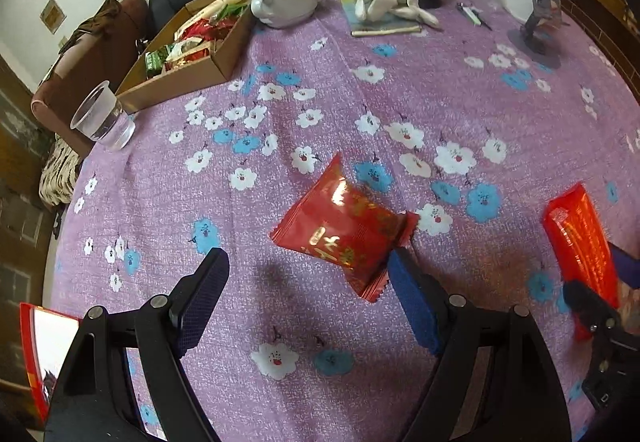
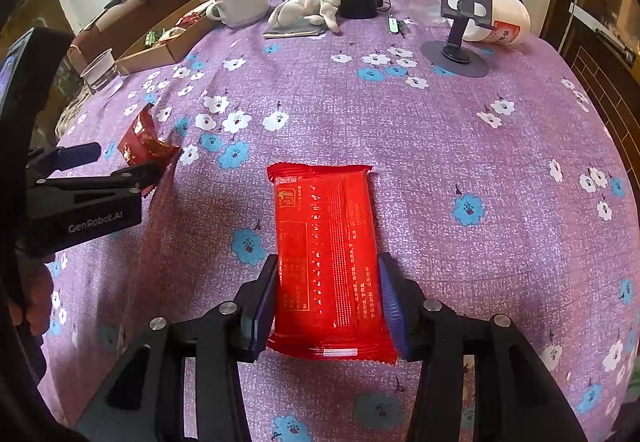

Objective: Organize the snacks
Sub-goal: 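Grasp the small red packet with gold characters using the left tool, then carry both red packets over the white box and release them with both tools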

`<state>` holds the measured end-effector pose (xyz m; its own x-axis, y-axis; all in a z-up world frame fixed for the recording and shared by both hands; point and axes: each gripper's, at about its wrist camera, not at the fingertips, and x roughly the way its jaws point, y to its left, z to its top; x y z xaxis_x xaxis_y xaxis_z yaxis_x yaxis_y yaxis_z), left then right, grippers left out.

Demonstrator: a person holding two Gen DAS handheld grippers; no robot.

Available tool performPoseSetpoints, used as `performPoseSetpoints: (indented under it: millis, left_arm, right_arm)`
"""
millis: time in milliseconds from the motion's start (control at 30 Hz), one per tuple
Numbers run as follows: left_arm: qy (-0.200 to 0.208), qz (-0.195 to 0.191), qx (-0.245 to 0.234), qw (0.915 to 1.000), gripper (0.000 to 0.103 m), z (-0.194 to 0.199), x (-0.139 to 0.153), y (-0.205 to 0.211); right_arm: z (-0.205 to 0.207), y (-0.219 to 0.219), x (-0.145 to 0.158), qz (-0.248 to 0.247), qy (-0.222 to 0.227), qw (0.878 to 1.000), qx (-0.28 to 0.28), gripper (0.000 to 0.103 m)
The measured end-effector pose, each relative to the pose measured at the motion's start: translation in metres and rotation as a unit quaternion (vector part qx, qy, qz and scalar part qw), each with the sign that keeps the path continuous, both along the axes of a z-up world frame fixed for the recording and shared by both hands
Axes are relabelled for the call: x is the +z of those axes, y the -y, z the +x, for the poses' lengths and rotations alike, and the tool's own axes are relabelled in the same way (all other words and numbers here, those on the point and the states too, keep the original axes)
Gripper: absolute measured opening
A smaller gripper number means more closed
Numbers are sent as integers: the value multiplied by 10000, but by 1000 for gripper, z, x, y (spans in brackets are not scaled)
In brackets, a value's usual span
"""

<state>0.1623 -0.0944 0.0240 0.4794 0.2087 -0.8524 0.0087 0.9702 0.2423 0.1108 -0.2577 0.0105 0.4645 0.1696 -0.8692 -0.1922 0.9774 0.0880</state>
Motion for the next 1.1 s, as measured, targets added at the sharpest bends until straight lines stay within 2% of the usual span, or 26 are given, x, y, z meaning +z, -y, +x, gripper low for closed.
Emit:
performPoseSetpoints:
  millis: [167,400,567,600,633,700,733,867,967,1100]
  left_arm:
    - [178,-400,129,9990,82,3,18,-7]
    - [-105,-329,200,9992,82,15,1,-13]
    - [-15,-316,-1,9995,82,15,-8,-10]
    - [58,-341,-75,9994,77,14,-8,-10]
    - [105,-357,-133,9992,60,13,-9,-9]
    - [119,-508,-264,9983,43,13,-9,-8]
    - [106,-595,-307,9977,39,13,-8,-8]
    - [257,-431,-482,9976,38,8,-6,-3]
    - [385,-542,-565,9962,37,1,0,-5]
    - [507,-603,-681,9946,37,-15,10,-9]
  right_arm:
    - [0,-1,0,-16,10,10000,6,53]
    - [1,-3,0,-19,14,10000,14,55]
    - [1,-4,-1,-71,31,10000,14,56]
    - [1,-4,-1,-82,33,10000,7,56]
    - [1,-5,-1,-114,40,9999,10,56]
    - [0,-8,-2,-215,72,9997,18,54]
    - [0,-10,-2,-264,90,9996,11,53]
    - [0,-12,-1,-361,139,9992,-4,48]
    - [2,-9,-1,-253,117,9996,-44,48]
    - [4,-2,1,250,13,9997,-73,48]
